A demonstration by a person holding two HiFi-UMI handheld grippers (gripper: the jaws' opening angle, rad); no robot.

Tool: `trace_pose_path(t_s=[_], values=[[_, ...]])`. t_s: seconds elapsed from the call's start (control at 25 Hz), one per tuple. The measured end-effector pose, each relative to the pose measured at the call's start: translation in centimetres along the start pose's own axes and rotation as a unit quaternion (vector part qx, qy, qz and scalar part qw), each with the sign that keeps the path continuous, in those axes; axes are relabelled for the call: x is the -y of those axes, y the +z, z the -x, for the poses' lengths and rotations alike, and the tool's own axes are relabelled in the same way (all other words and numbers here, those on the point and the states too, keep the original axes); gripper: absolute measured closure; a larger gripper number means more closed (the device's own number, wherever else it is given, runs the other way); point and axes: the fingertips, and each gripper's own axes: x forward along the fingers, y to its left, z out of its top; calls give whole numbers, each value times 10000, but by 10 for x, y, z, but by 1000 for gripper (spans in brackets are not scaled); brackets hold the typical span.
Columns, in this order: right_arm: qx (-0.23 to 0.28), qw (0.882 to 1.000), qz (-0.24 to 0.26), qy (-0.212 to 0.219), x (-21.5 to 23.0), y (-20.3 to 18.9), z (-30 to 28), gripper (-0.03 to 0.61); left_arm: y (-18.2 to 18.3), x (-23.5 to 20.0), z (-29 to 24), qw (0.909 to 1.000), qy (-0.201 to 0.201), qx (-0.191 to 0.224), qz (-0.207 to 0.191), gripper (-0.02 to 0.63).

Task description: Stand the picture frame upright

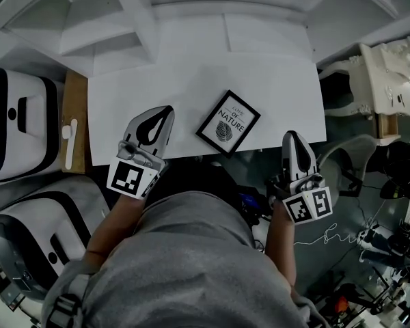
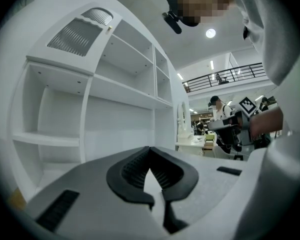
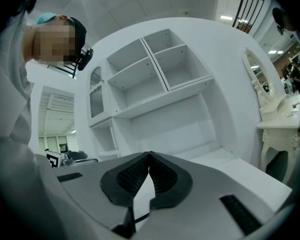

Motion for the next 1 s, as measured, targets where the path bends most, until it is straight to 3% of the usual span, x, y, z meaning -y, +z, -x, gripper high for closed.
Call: trace_pose_path(t_s=[0.64,1.0], values=[[-4,9995,153,291,35,39,-1,552,9,28,-14,9996,264,-40,38,607],[-315,9990,-67,319,65,12,-11,552,-8,30,-18,9991,359,-221,52,607]])
